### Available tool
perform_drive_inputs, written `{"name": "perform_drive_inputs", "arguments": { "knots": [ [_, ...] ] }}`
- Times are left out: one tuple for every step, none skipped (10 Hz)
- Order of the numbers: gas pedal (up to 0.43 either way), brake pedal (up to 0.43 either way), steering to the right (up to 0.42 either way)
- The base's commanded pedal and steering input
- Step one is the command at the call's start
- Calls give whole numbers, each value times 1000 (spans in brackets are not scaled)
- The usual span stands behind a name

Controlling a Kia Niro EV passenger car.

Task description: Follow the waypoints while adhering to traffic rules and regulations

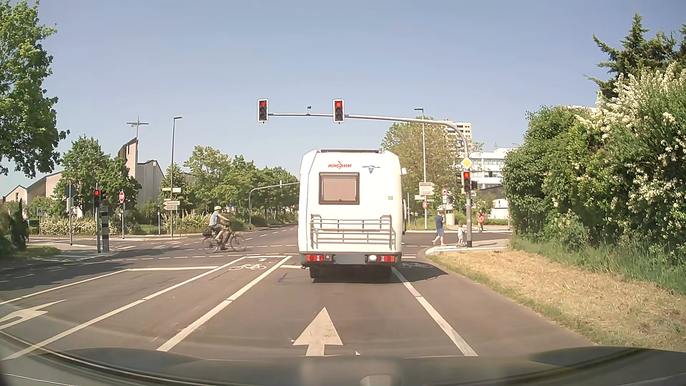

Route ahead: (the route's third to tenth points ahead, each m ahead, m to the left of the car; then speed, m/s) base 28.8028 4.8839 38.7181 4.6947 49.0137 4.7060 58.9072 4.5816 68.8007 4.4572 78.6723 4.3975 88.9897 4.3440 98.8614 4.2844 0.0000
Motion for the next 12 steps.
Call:
{"name": "perform_drive_inputs", "arguments": {
  "knots": [
    [0,293,5],
    [0,293,5],
    [0,293,5],
    [0,293,5],
    [0,293,5],
    [0,293,5],
    [0,293,5],
    [0,293,5],
    [0,293,5],
    [0,293,5],
    [0,293,5],
    [0,293,5]
  ]
}}
